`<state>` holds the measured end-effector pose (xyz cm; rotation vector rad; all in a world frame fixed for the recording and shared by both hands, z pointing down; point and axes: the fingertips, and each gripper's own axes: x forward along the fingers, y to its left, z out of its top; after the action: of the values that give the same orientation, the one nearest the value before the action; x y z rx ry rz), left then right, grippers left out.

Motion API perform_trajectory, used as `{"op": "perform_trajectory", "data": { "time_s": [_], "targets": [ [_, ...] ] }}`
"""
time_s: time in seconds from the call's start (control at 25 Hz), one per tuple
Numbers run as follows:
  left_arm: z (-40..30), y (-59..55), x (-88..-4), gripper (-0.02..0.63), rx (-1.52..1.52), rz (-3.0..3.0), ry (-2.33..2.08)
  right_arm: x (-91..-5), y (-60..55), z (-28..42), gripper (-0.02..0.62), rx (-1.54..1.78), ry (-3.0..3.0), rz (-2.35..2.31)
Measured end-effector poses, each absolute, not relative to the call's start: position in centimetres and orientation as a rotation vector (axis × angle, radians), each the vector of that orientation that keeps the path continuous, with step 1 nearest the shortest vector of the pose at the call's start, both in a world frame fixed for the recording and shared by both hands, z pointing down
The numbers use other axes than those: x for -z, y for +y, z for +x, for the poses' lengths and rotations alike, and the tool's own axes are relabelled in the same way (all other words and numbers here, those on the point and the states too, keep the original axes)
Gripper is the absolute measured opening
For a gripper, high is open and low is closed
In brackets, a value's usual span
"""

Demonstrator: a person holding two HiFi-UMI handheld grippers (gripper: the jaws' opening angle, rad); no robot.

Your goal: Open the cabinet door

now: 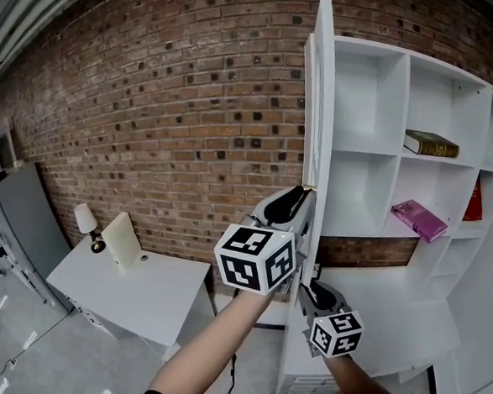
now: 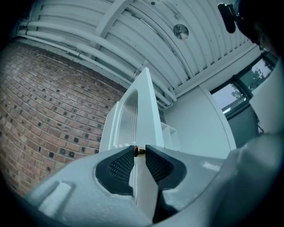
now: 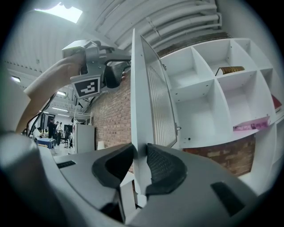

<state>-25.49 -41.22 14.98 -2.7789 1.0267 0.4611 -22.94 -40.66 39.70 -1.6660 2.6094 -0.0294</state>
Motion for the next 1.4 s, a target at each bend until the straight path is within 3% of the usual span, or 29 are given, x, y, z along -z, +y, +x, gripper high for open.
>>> {"op": "perform_trajectory", "data": {
  "time_s": [0.52,1.04,1.4],
  "targets": [
    [-25.8,-40.4,-15.4,0.089,-0.474,-2.777,1.036,-39.4,-39.6,-22.5,0.094,0.110,2.658,-1.616],
    [-28.3,-33.7,-20.3,0.089,-0.494,-2.823,0.973,-40.2,-32.7,-17.3,0.092,0.208,2.643,-1.650],
    [-25.7,-27.9,-26.6,0.080,-0.482,-2.888,0.891,-42.6,-24.3,-7.7,0.071,0.256,2.533,-1.829]
  ]
}}
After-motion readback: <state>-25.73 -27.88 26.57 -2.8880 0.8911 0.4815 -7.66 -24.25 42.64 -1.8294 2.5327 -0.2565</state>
